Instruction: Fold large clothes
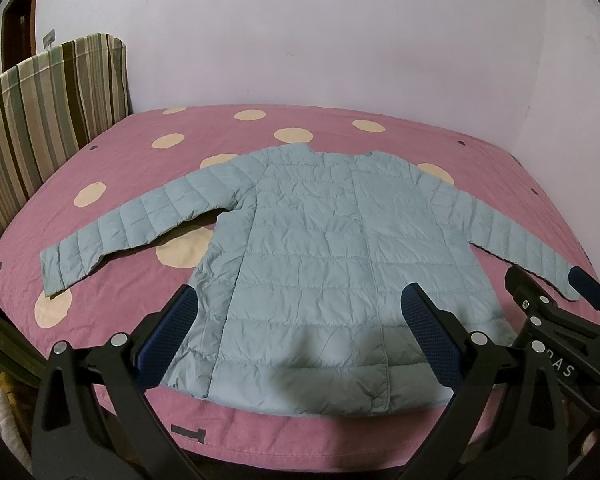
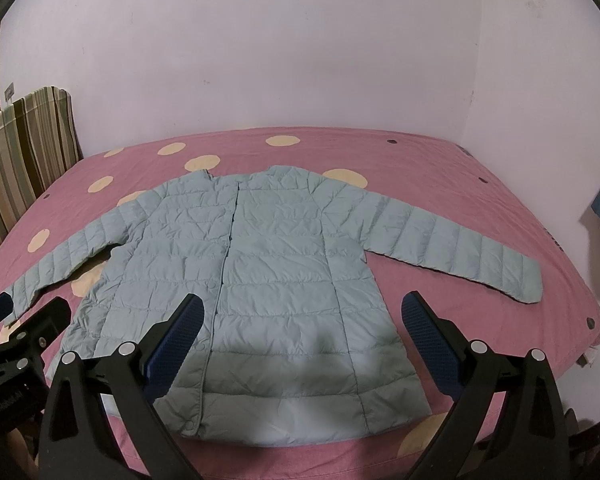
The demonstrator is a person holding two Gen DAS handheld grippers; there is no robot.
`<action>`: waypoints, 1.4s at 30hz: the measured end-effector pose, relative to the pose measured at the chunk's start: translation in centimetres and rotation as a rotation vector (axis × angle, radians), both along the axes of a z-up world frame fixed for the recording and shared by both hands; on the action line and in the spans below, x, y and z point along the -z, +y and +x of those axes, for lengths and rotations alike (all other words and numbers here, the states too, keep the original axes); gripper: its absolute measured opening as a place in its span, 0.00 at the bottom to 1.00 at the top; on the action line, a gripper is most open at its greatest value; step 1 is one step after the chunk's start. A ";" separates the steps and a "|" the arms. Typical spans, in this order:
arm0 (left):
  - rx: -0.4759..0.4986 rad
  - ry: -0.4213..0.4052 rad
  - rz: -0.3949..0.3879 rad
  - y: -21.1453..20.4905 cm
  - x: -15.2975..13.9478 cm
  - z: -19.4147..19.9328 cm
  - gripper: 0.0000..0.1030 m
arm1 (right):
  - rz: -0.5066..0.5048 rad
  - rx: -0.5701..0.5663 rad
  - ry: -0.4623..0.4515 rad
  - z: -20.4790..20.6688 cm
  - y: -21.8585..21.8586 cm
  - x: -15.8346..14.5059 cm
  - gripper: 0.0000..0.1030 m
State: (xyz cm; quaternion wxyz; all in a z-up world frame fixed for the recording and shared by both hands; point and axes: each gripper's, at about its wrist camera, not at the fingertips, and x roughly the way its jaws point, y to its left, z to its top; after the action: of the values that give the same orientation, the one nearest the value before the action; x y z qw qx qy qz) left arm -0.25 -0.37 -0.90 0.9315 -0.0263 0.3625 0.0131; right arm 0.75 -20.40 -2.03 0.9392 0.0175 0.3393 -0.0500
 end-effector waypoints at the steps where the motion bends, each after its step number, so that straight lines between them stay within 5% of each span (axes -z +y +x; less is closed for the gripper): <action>1: 0.000 -0.001 0.002 0.0 0.1 -0.1 0.98 | 0.000 0.000 -0.001 0.0 0.0 0.0 0.95; 42: 0.000 0.020 -0.005 0.0 0.5 0.1 0.98 | -0.002 -0.001 -0.002 0.0 0.1 -0.1 0.95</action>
State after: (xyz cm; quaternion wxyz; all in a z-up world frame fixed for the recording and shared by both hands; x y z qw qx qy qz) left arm -0.15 -0.39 -1.40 0.9278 -0.0287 0.3717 0.0124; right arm 0.73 -20.27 -1.93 0.9396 0.0162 0.3383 -0.0498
